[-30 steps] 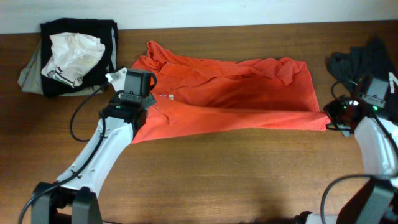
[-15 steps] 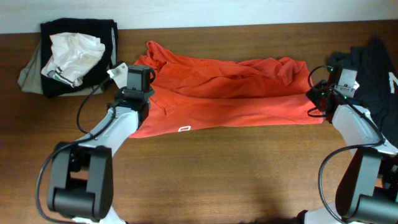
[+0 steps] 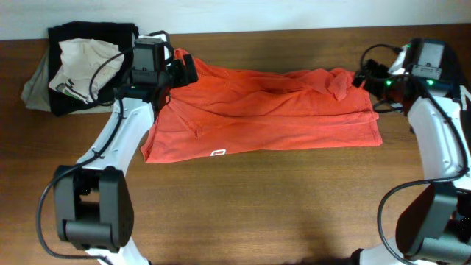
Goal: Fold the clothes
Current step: 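Fold the hem up toward the collar with both grippers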
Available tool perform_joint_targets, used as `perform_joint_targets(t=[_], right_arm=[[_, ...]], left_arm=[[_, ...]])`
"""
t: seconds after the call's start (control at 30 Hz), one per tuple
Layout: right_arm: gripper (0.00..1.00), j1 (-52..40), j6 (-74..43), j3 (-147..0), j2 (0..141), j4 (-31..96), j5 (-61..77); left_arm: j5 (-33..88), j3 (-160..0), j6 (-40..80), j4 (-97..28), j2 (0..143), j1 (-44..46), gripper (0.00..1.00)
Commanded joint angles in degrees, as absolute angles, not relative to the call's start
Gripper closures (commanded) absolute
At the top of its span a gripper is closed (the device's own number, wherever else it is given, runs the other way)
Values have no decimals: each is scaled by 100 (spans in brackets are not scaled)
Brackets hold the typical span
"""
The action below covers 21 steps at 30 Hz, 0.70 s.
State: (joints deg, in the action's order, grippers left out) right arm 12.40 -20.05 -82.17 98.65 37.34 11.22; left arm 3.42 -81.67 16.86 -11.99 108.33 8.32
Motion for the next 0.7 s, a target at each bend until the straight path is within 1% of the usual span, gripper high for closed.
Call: perform_joint_targets(t=[0.0,0.07,0.17,0.33,0.4,0.47,0.6,0.63,0.67], right_arm=[[1,766,-1841,-8267,10075,3732,1439],[1,510,-1940,-8267,10309,3618,1374],[1,377,-2508,-8267,10571,3597,969],[1,370,-2556,-8254,10818,3603,989],[1,370,-2554,-8252,10855,3603,987],[1,370,-2554,-8252,10899,3599,982],[1,370,-2556,-8250,10927,3599,985],[1,370,-2556,-8250,10927,3599,985],[1,370,-2554,-8250,10927,3599,982]], left_arm=[[1446,-8359,1802,-1096,11601,823,1],[1704,-8604,1846,-1129,12066,823,1],[1697,-8750,2016,-1199,12411,823,1],[1669,-8750,2053,-974,12569,823,1],[1671,-8750,2056,-757,12569,823,6],[1656,-8750,2093,-685,12569,823,16],[1503,-8750,2117,-681,12569,825,18],[1503,-8750,2117,-661,12569,825,21],[1503,-8748,2112,-622,12571,836,29]])
